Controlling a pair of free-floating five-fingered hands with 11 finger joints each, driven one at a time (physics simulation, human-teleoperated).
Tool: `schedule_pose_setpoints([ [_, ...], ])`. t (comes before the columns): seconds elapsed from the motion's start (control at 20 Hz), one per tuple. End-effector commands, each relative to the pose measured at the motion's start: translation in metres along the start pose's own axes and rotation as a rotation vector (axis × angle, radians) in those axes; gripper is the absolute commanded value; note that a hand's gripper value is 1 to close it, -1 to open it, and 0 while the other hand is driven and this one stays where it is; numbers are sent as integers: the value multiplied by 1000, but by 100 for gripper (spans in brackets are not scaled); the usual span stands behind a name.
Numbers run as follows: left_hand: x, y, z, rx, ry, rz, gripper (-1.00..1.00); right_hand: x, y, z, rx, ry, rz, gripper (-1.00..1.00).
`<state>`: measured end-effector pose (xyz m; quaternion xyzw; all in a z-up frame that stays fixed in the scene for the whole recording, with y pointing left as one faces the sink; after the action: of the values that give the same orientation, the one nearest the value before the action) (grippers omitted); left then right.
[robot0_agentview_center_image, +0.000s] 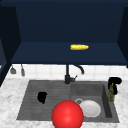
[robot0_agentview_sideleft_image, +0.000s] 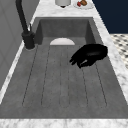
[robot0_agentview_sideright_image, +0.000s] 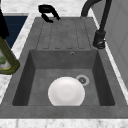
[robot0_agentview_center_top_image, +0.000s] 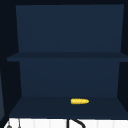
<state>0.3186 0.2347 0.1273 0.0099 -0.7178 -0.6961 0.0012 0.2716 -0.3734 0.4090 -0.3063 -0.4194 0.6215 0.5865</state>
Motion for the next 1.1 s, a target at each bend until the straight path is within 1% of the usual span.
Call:
schedule_pose_setpoints([
  [0.0,0,0,0,0,0,0,0,-28,-2,13,1,7,10,100],
  [0.2,0,0,0,0,0,0,0,-60,3,21,3,2,3,100],
  [0.25,0,0,0,0,0,0,0,-69,8,15,9,-1,6,100],
  [0.35,0,0,0,0,0,0,0,-83,19,12,-6,-29,15,100],
  [0.45,0,0,0,0,0,0,0,-95,24,8,-25,-40,23,100],
  [0.55,0,0,0,0,0,0,0,-108,31,2,-27,-46,29,100],
  [0.75,0,0,0,0,0,0,0,-135,46,-7,-34,-44,31,100],
  [0.9,0,0,0,0,0,0,0,-154,49,-10,-52,-39,30,100],
  [1.05,0,0,0,0,0,0,0,-170,57,-28,-57,-26,23,100],
])
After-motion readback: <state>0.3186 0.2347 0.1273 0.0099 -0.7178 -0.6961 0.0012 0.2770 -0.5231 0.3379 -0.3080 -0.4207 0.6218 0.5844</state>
